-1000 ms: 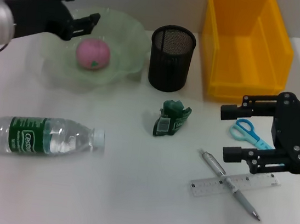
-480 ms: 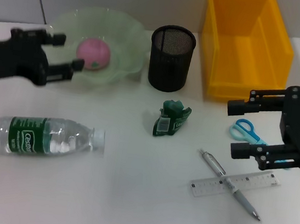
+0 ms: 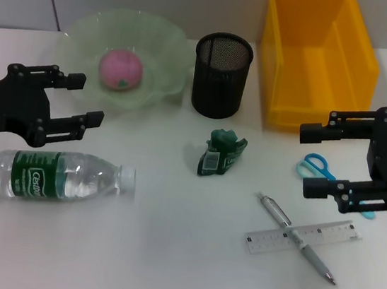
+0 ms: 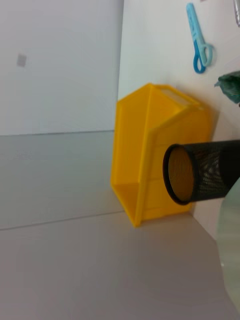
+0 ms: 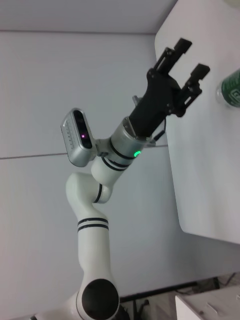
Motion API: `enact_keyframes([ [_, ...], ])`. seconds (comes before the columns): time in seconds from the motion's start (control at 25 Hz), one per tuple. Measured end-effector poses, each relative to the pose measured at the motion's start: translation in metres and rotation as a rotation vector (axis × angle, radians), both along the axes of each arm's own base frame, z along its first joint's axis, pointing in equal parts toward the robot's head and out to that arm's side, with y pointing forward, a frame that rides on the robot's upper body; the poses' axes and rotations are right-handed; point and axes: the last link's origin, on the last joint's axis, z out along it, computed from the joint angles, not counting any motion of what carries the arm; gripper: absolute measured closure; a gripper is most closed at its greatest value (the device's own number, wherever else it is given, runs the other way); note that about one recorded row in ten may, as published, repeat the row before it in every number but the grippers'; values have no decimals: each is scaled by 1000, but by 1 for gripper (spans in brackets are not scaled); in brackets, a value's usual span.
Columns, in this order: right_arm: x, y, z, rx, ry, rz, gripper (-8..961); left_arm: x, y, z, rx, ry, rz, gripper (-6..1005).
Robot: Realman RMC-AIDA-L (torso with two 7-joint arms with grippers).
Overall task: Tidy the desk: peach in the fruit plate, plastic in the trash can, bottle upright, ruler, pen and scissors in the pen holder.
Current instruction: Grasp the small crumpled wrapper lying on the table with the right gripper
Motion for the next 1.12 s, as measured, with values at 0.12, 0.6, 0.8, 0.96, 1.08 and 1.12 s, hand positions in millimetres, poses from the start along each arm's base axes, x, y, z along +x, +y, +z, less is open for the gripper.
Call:
enact_keyframes([
  [0.12, 1, 3, 0, 21, 2, -23, 253, 0, 2, -2, -10, -1, 0, 336],
  [0.6, -7, 32, 12, 105, -119, -287, 253, 2, 8, -9, -13, 2, -4, 337],
  [0.8, -18, 44, 4, 46, -240, -363, 253, 4, 9, -9, -18, 4, -7, 337],
  [0.96, -31, 53, -5, 19, -339, -395, 253, 6, 11, -8, -15, 1, -10, 337],
  [1.08, -38, 61, -9, 10, -397, -439, 254, 7, 13, -9, -20, -5, -9, 337],
  [1.12, -39, 64, -9, 13, -413, -457, 254, 8, 13, -10, -23, -7, -8, 337],
])
